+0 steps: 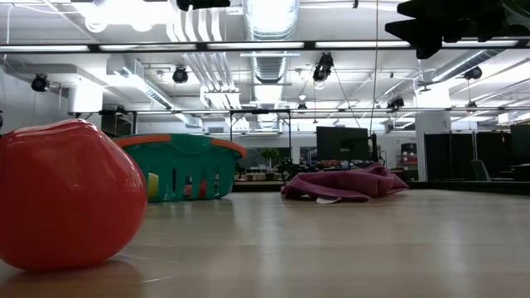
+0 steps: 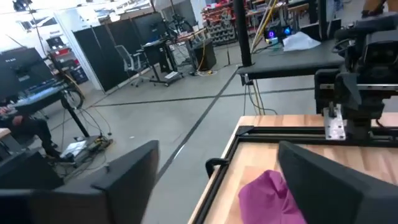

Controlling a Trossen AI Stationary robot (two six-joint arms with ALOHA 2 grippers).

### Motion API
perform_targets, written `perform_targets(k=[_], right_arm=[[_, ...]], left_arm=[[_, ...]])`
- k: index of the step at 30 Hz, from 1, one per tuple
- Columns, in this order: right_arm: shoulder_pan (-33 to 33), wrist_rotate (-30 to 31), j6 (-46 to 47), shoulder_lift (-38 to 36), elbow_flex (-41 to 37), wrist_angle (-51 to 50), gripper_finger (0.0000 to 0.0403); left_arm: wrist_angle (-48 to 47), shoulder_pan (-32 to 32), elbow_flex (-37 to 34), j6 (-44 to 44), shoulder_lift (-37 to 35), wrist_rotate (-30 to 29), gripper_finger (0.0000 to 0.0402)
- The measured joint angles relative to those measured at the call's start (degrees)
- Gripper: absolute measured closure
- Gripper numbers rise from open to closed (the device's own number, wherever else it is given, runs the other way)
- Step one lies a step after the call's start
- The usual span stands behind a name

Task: Pick and placing Produce into tupperware
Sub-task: Put the orange peach into the blue basket

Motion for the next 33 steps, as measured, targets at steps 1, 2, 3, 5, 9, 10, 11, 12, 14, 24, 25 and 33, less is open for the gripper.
perform_targets(k=[1,2,3,5,9,10,11,12,14,24,25,33], right_arm=[[0.0,0.0,0.0,0.0,0.0,0.0,0.0156],[0.0,0.0,0.0,0.0,0.0,0.0,0.0156],[0.0,0.0,0.0,0.0,0.0,0.0,0.0156],[0.0,0.0,0.0,0.0,0.0,0.0,0.0156],[0.0,0.0,0.0,0.0,0.0,-0.2,0.0156],[0.0,0.0,0.0,0.0,0.0,-0.4,0.0156],[0.0,0.0,0.0,0.0,0.0,-0.4,0.0156],[0.0,0.0,0.0,0.0,0.0,-0.4,0.0156],[0.0,0.0,0.0,0.0,0.0,-0.4,0.0156],[0.0,0.0,0.0,0.0,0.0,-0.4,0.0156],[0.0,0.0,0.0,0.0,0.0,-0.4,0.0156],[0.0,0.0,0.0,0.0,0.0,-0.4,0.0156]], left_arm=[[-0.3,-0.1,0.2,-0.1,0.1,0.1,0.0075],[-0.5,-0.3,0.4,-0.2,0.3,0.2,0.0058],[-1.0,-0.5,0.7,-0.2,0.5,0.2,0.0043],[-2.8,-1.4,0.9,-0.9,0.4,1.4,0.0022],[-8.0,-4.3,2.3,-4.8,-0.4,4.8,0.0010],[-10.1,-5.4,2.9,-5.3,-0.5,4.9,0.0009],[-12.4,-6.6,3.6,-5.9,-0.6,4.8,0.0009],[-14.8,-7.8,4.2,-6.3,-0.7,4.8,0.0009],[-19.0,-10.7,5.1,-6.9,-0.7,4.4,0.0009],[-31.5,-33.0,5.3,-15.7,-0.8,-17.4,0.0009],[-32.3,-35.6,5.2,-16.8,-0.6,-20.0,0.0009],[-34.9,-53.1,5.2,-27.4,-0.3,-34.2,0.0009]])
